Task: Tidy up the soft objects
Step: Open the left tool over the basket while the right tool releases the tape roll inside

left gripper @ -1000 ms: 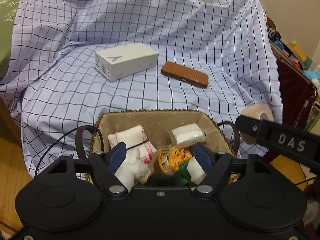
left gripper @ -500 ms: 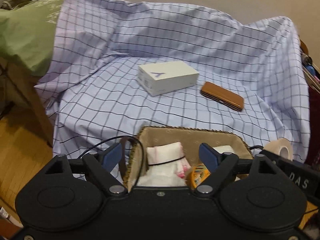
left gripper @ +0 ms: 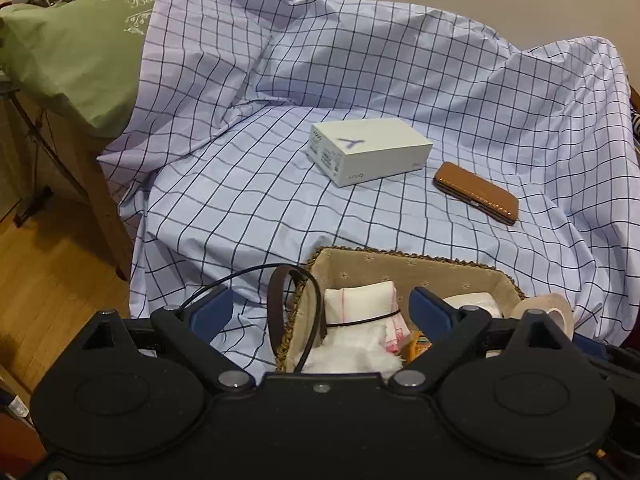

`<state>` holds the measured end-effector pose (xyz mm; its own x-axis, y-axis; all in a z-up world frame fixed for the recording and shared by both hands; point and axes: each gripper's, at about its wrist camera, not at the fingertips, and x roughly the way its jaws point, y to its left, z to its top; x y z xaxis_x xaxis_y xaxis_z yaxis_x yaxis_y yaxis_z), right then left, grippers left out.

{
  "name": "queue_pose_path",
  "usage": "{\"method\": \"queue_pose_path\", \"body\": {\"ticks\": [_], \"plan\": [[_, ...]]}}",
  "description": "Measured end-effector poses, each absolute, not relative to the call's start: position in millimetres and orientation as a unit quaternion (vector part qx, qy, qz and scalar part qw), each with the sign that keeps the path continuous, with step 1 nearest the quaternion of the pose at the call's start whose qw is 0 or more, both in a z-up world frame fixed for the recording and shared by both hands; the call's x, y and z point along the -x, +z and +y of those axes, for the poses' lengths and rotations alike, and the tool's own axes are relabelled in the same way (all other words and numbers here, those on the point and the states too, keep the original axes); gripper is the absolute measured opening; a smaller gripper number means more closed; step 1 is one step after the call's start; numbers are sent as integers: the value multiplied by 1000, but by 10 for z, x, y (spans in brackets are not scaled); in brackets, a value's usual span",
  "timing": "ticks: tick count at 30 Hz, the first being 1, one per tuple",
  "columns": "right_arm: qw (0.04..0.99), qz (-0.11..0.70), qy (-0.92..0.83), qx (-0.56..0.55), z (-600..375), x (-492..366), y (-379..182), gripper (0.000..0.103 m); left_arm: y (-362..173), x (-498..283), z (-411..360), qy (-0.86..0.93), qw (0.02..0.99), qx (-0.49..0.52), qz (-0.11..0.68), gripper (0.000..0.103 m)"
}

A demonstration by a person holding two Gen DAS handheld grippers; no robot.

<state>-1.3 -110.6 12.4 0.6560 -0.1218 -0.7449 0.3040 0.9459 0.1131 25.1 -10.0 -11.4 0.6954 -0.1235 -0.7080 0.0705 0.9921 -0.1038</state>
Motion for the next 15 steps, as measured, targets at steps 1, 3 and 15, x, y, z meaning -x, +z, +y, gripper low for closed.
{"method": "queue_pose_path", "body": {"ticks": [1, 3, 15], "plan": [[903, 398, -116, -114, -1103, 11, 121, 48, -118, -258, -93, -51, 919, 35, 390, 92], [903, 399, -113, -114, -1100, 11, 115, 48, -124, -266, -82, -48, 917, 34, 394, 93], [901, 396, -130, -118, -1157, 56, 131, 54, -125, -272, -103, -48, 913, 13, 404, 99]]}}
